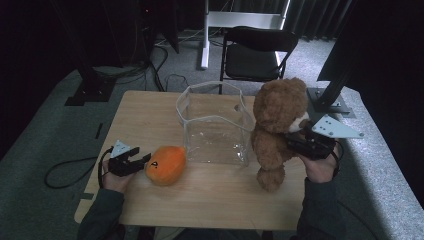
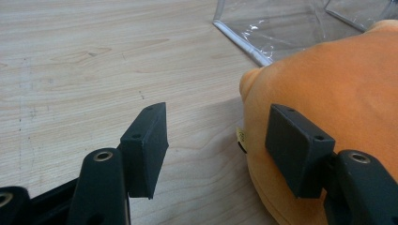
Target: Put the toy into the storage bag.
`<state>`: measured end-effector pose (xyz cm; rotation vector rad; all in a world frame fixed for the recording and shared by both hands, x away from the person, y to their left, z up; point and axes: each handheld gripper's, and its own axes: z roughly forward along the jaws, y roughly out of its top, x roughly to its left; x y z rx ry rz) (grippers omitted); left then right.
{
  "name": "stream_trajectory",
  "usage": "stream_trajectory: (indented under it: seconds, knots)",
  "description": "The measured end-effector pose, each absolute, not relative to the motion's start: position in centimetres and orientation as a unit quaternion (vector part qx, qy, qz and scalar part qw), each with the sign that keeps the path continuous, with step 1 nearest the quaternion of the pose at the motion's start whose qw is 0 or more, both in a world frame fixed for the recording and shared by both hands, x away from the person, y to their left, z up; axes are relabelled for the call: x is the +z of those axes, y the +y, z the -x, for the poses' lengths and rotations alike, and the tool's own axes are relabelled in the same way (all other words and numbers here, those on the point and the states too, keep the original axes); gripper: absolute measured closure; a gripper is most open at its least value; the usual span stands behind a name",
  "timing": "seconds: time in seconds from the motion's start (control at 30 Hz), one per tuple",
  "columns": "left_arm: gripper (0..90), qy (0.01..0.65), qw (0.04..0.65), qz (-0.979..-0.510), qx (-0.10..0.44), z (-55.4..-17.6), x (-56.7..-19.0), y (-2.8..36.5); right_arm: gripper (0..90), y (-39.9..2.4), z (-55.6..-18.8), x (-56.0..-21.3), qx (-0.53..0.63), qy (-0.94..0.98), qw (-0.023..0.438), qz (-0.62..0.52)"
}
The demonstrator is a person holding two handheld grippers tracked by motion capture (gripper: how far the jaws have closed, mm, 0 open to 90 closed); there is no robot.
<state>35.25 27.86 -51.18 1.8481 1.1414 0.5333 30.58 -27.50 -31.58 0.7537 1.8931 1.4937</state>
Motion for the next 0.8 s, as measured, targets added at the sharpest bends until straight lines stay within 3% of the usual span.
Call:
stream_trajectory:
  seconds: [0.8]
  knots:
    - [39.9, 0.460, 0.436, -0.743, 0.214, -35.3, -51.2, 27.9, 47.1, -28.8, -31.7, -29.7, 0.571, 0.701, 0.317, -0.287]
